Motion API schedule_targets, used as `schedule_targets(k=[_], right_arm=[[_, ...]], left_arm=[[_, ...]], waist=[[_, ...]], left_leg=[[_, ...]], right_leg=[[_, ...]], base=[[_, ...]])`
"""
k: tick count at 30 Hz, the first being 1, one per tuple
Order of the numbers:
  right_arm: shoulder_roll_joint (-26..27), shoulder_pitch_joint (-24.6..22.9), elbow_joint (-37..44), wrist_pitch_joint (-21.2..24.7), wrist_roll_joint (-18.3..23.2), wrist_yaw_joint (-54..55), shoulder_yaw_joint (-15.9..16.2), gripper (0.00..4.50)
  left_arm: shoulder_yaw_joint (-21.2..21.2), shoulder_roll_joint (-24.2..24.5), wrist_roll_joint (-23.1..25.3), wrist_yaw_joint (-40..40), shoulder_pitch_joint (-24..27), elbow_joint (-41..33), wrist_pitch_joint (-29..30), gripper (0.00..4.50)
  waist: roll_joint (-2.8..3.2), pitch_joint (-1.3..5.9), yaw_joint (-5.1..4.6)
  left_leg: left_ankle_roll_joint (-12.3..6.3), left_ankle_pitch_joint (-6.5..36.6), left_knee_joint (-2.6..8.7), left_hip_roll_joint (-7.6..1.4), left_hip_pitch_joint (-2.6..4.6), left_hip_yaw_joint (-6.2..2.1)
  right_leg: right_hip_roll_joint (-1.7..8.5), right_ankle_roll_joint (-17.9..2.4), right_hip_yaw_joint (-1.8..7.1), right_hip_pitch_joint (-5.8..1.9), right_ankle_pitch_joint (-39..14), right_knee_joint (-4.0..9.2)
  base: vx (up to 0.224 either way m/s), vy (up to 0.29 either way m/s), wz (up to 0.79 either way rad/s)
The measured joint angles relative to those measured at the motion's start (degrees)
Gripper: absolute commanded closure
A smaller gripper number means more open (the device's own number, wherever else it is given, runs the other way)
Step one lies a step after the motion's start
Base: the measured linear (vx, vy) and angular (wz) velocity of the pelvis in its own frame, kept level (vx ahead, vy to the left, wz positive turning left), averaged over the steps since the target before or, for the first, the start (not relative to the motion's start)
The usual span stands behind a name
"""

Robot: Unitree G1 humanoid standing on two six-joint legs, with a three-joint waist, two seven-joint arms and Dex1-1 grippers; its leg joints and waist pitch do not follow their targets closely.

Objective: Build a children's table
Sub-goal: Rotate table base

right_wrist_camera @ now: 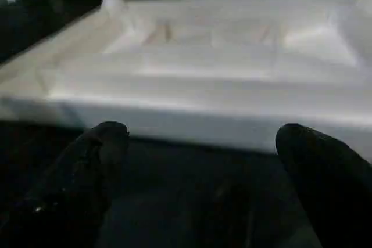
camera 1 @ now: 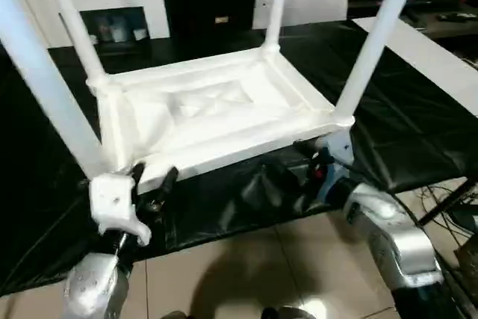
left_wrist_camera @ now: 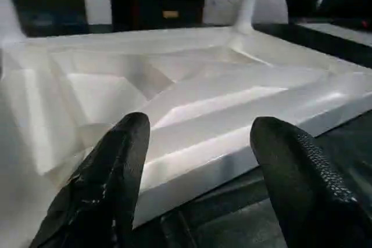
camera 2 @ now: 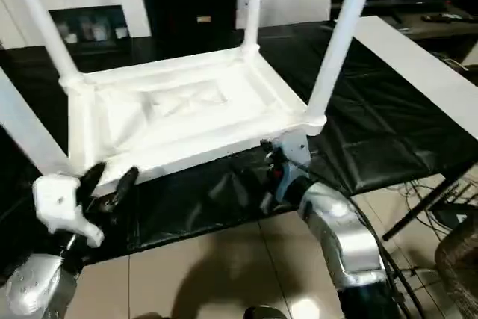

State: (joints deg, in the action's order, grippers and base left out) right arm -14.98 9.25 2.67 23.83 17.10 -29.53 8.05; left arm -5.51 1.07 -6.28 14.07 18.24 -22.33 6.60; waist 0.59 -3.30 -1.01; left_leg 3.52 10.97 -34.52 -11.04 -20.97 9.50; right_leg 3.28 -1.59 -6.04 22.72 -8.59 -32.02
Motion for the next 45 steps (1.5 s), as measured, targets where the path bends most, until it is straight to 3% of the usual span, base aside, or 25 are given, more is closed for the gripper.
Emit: schedule_targets(k=[5, 12, 16, 18, 19, 22, 26, 30, 34, 38, 42, 45], right_arm=[[-0.48, -0.76, 2.64, 2.36, 0.07, -1.23, 1.42, 0.0], [-1.89, -0.8, 4.19, 3.46, 0.8, -4.17, 3.03, 0.0], [-2.0, -0.81, 4.19, 3.61, 0.59, -4.02, 3.05, 0.0], [-2.05, -0.81, 4.19, 3.63, 0.43, -3.87, 3.01, 0.0], [-1.97, -0.74, 4.06, 3.64, 0.19, -3.39, 2.96, 0.0], [-1.64, -0.73, 3.9, 3.63, -0.06, -2.83, 2.93, 0.0], [-0.58, 0.63, -0.28, 3.69, -2.35, 1.83, 1.54, 0.0], [1.0, 3.5, -5.9, 3.58, -4.85, 7.8, -0.23, 0.0], [3.36, 9.67, -16.09, 2.36, -7.48, 15.0, -2.57, 0.0], [4.62, 13.24, -23.43, -0.1, -8.02, 17.11, -3.66, 0.0], [6.02, 18.69, -33.26, -3.49, -8.7, 17.37, -5.17, 0.0], [7.09, 21.63, -38.91, -5.74, -8.77, 17.33, -5.88, 0.0]], left_arm=[[-2.55, -3.43, 0.5, -5.59, 2.81, -0.92, -2.93, 1.07], [-4.28, -4.1, 3.92, -12.22, 4.53, -4.17, -7.12, 0.45], [-5.87, -4.23, 4.53, -14.3, 4.57, -4.14, -7.24, 0.13], [-6.09, -3.88, 3.08, -13.79, 3.35, -3.48, -7.23, 0.06], [-7.03, -3.38, 1.54, -13.28, 0.22, -1.42, -7.04, 0.06], [-8.04, -2.06, -0.49, -12.61, -3.83, 1.04, -6.94, 0.06], [-8.42, 2.55, -2.85, -8.39, -13.14, 9.31, -6.91, 0.06], [-8.79, 4.97, -5.91, -3.41, -17.7, 13.18, -6.53, 0.06], [-8.14, 8.66, -10.1, 4.42, -21.12, 17.44, -3.08, 0.06], [-6.86, 11.39, -16.4, 12.98, -20.28, 16.85, 2.4, 0.06], [-1.35, 15.87, -23.78, 24.79, -17.42, 12.24, 10.34, 0.06], [2.58, 16.96, -25.05, 29.18, -16.77, 10.3, 11.75, 0.06]], waist=[[-0.08, 0.05, -0.34], [-0.12, 0.09, -0.34], [0.09, 0.08, -0.33], [0.09, 0.09, -0.18], [0.11, 0.08, 0.04], [0.07, 0.11, -0.2], [0.05, 0.13, -0.15], [0.15, 0.18, 0.04], [0.23, 0.15, 1.44], [0.53, 0.15, 2.14], [0.44, 0.2, 2.34], [0.25, 0.14, 1.69]], left_leg=[[-0.04, 0.02, -0.02, 0.0, -0.11, -0.03], [-0.04, 0.02, -0.02, -0.05, -0.07, -0.34], [-0.03, 0.03, 0.02, -0.11, 0.06, -0.87], [-0.03, 0.03, 0.01, -0.06, 0.04, -0.98], [-0.03, 0.02, 0.01, -0.02, 0.0, -1.03], [-0.03, 0.03, 0.0, 0.0, 0.04, -1.04], [-0.03, 0.02, 0.0, 0.04, -0.04, -1.09], [-0.04, 0.04, 0.01, 0.15, -0.03, -1.06], [-0.02, 0.03, -0.03, 0.27, 0.01, -0.96], [0.01, 0.02, 0.05, 0.16, 0.13, -0.83], [0.01, 0.02, -0.02, 0.28, -0.04, -0.24], [0.04, -0.01, -0.01, 0.17, 0.0, 0.13]], right_leg=[[0.03, 0.05, -0.12, -0.04, 0.02, 0.3], [0.04, 0.06, -0.51, -0.25, 0.02, 0.34], [-0.01, 0.06, -1.11, -0.83, 0.02, 0.88], [0.01, 0.07, -1.14, -0.94, 0.02, 0.95], [0.03, 0.08, -1.13, -0.99, 0.03, 0.95], [0.05, 0.08, -1.1, -1.08, 0.03, 0.96], [0.05, 0.19, -1.03, -0.97, 0.12, 0.92], [0.09, 0.16, -0.84, -0.97, 0.21, 0.8], [0.2, 0.1, -0.63, -0.71, 0.27, 0.03], [0.14, 0.1, -0.5, -0.66, 0.26, -0.27], [0.2, -0.1, 0.27, 0.12, 0.17, -1.1], [0.14, -0.04, 0.5, 0.27, 0.14, -1.23]], base=[[0.0, 0.0, 0.0], [0.0, 0.0, 0.0], [0.0, 0.0, 0.0], [0.0, 0.0, 0.0], [0.0, 0.0, 0.0], [0.0, 0.0, 0.0], [0.0, 0.0, 0.0], [0.0, 0.0, 0.0], [0.0, 0.0, 0.0], [0.0, 0.0, 0.0], [0.0, 0.0, 0.0], [0.0, 0.0, 0.0]])
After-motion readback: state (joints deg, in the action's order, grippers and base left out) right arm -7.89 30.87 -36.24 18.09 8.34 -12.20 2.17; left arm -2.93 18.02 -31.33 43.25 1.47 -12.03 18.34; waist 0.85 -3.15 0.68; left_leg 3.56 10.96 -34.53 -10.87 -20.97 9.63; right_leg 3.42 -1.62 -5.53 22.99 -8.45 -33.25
